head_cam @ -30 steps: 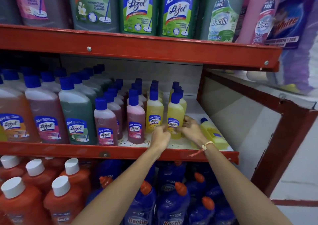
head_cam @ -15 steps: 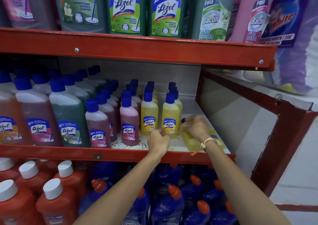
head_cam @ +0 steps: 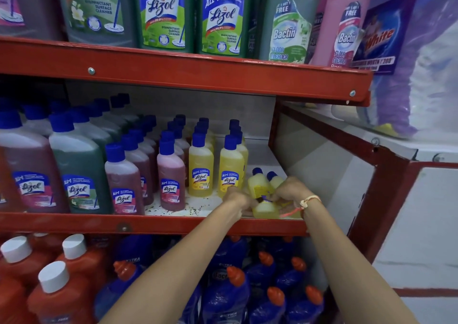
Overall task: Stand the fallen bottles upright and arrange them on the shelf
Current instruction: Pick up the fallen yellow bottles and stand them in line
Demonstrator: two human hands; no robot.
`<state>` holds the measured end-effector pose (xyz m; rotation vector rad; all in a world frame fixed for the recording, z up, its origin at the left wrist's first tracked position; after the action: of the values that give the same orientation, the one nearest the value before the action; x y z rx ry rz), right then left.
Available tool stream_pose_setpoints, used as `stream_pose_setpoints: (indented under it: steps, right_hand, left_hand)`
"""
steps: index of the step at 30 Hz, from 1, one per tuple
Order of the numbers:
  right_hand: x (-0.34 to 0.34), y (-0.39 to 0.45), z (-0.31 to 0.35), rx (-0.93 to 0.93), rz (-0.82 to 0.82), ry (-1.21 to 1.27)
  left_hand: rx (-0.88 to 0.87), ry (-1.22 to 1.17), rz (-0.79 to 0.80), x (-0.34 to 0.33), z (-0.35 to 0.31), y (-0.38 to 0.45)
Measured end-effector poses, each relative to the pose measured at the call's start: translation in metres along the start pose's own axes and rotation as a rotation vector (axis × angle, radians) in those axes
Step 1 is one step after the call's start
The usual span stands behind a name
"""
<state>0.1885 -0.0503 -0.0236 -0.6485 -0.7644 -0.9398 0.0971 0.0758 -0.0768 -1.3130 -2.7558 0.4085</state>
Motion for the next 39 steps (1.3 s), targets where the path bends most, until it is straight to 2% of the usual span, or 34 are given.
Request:
stream_pose_setpoints:
  steps: [4, 8, 10, 15, 18, 22, 27, 32, 35, 39]
  right_hand:
    - [-0.002, -0.029, 0.000, -0.030, 0.116, 0.291]
    - [0.002, -0.055, 0.013, 0.094, 0.035, 0.487]
    - [-0.001, -0.064, 0.026, 0.172, -0.038, 0.549]
    - [-0.028, -0.077, 0.072, 0.274, -0.192, 0.496]
    - [-0.044, -0.082, 0.093, 0.294, -0.265, 0.425]
    - [-0.065, -0.082, 0.105, 0.298, -0.266, 0.437]
    - [-0.077, -0.079, 0.099, 0.341, -0.247, 0.499]
    - [-0.083, -0.076, 0.098, 0.402, -0.195, 0.516]
    - [-0.090, -0.070, 0.104, 0.465, -0.072, 0.503]
    - [-0.088, -0.057, 0.104, 0.496, -0.001, 0.517]
  left_hand:
    - [-0.142, -0.076, 0.010, 0.004, -0.020, -0.039]
    - [-0.324, -0.121, -0.016, 0.019, -0.027, -0.068]
    - [-0.353, -0.258, -0.035, 0.035, -0.026, -0.078]
    - [-0.509, -0.338, -0.184, 0.088, -0.030, -0.093]
    - [-0.522, -0.343, -0.245, 0.115, -0.029, -0.095]
    - [-0.513, -0.177, -0.323, 0.133, -0.025, -0.090]
    - [-0.501, -0.115, -0.276, 0.137, -0.019, -0.089]
    - [-0.500, 0.046, -0.273, 0.142, -0.017, -0.084]
    - [-0.486, 0.047, -0.268, 0.144, -0.018, -0.080]
    - [-0.475, 0.056, -0.274, 0.142, -0.020, -0.080]
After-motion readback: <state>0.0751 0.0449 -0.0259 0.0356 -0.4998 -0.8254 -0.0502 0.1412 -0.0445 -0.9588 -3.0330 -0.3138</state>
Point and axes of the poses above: each hand's wrist, its own y-axis towards the middle knuckle, its own x-axis out of the back of the hand, z = x × y, the point moved 8 cm from there along y, towards the middle knuckle, and after that the axes turned 9 degrees about -y, right-handed, at the moved point
